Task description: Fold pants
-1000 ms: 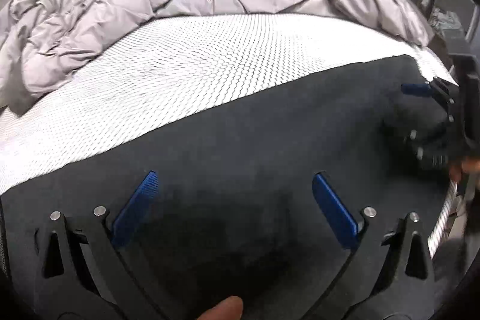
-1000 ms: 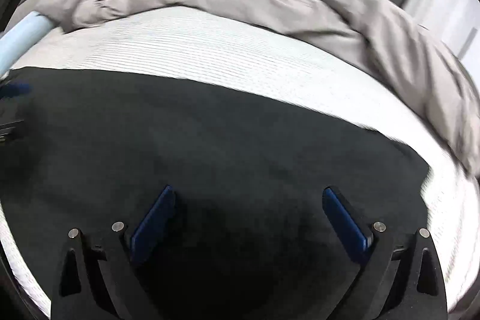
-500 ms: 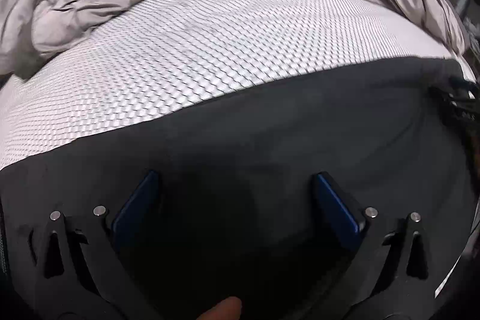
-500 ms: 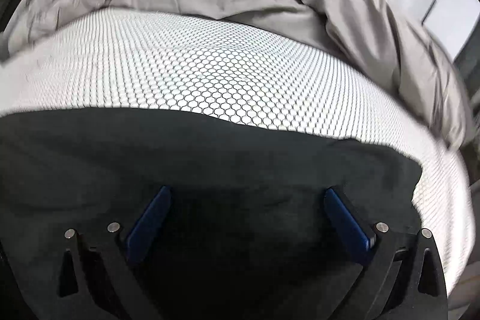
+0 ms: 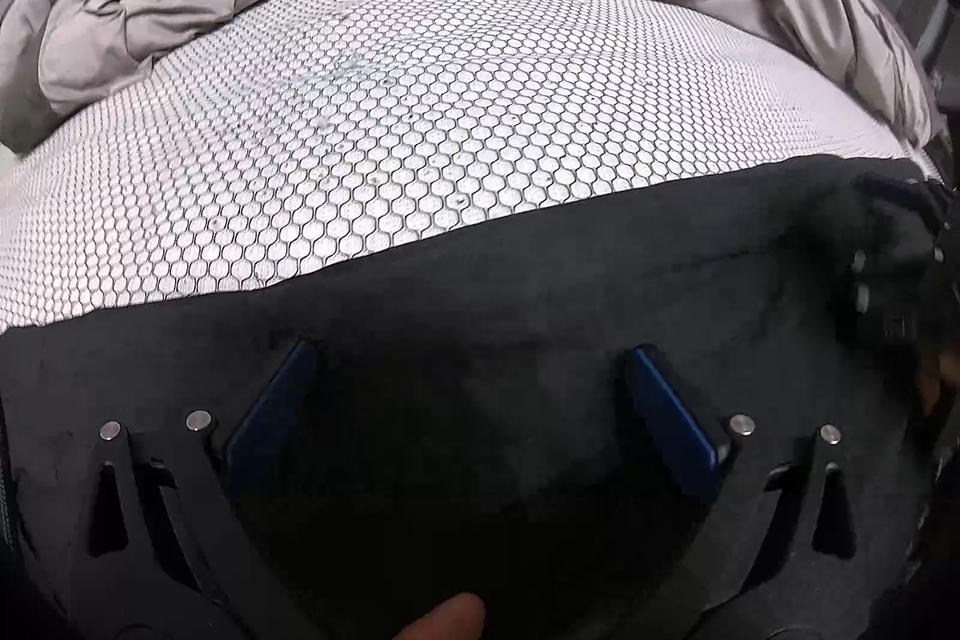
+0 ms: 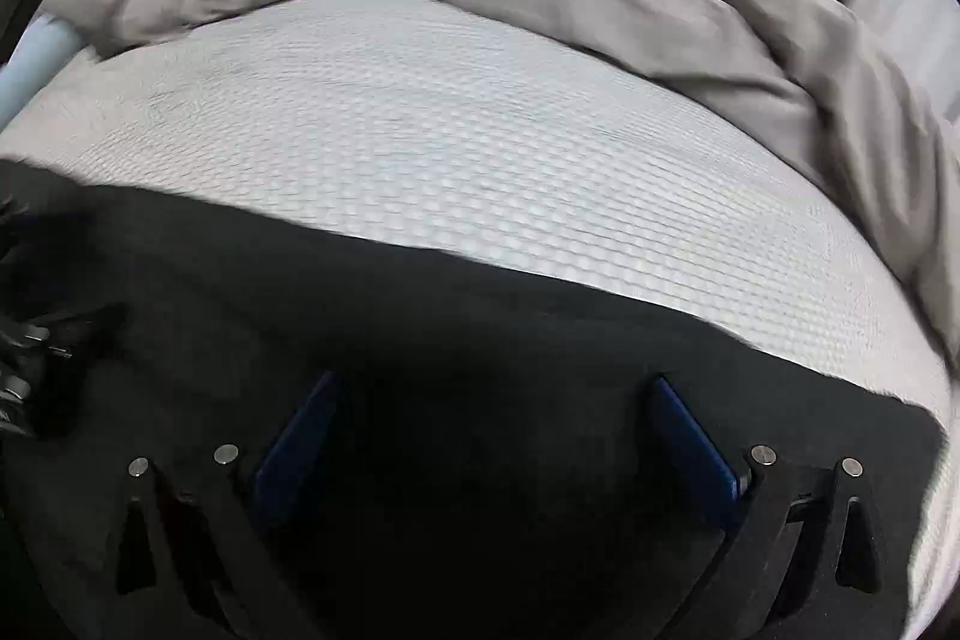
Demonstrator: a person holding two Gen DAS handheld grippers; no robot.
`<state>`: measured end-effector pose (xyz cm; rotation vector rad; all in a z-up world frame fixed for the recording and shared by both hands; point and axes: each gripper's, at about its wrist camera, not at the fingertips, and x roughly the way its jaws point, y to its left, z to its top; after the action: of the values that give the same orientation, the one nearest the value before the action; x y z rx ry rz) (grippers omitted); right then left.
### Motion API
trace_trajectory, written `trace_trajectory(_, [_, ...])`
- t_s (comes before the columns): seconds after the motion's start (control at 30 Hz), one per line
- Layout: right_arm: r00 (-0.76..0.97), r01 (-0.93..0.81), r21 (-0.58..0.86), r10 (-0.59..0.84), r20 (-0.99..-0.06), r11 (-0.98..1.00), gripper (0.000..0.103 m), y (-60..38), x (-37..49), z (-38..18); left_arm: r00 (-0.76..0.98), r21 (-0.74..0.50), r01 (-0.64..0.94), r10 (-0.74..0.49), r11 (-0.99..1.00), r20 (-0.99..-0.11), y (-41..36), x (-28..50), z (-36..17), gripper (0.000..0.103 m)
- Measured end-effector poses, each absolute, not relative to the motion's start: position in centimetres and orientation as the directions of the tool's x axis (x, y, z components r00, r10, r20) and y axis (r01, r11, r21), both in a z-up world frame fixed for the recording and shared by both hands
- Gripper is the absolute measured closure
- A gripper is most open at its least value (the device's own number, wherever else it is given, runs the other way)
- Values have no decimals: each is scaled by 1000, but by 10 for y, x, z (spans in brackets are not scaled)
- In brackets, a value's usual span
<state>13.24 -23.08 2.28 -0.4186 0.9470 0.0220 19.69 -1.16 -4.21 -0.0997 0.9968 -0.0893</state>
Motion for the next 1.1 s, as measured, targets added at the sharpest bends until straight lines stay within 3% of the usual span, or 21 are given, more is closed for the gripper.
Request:
trace_trajectory(0.07, [588,-63,-439,-322,-742,896,1,-267,135,23,542,-122,35,-121,992,-832,-12,198,-41,0])
trace_trajectory(0.13, [554,106,-399,-388,-737,911,1,-324,131,28,540,-97,36,-101,995,-836,-16,198,-41,0])
trace_trajectory(0.23, [581,132,-153,-202,-789,979,2,-363,117,46,543,-66,32,-73,997,-837,-18,196,-39,0])
trace_trajectory(0.33, [655,136,-108,-171,-736,985,2,-375,86,78,559,-44,19,-48,999,-828,-20,187,-22,1])
trace_trajectory(0.43, [669,151,-112,-185,-720,982,2,-388,72,87,592,-106,76,-131,991,-795,-29,171,-1,1])
trace_trajectory(0.47, [665,147,-120,-187,-723,982,7,-389,71,85,605,-119,96,-153,988,-781,-34,166,3,1])
trace_trajectory(0.57, [617,54,-128,-134,-775,990,46,-385,77,65,578,-95,170,-177,981,-797,-58,161,-2,1])
trace_trajectory(0.6, [601,8,-142,-118,-790,990,48,-378,79,56,555,-70,180,-160,981,-816,-64,162,-12,1])
trace_trajectory(0.67, [563,-60,-223,-151,-812,973,49,-378,92,36,497,-31,181,-118,983,-860,-71,168,-33,0])
trace_trajectory(0.73, [566,-95,-313,-208,-798,945,51,-374,90,26,501,-67,183,-152,981,-852,-68,168,-38,0])
trace_trajectory(0.83, [562,43,-406,-358,-745,913,50,-392,86,32,499,-79,176,-158,981,-852,-64,169,-36,0])
trace_trajectory(1.1, [700,45,-123,-119,-704,991,49,-398,63,75,570,-66,139,-134,988,-811,-67,158,-15,1])
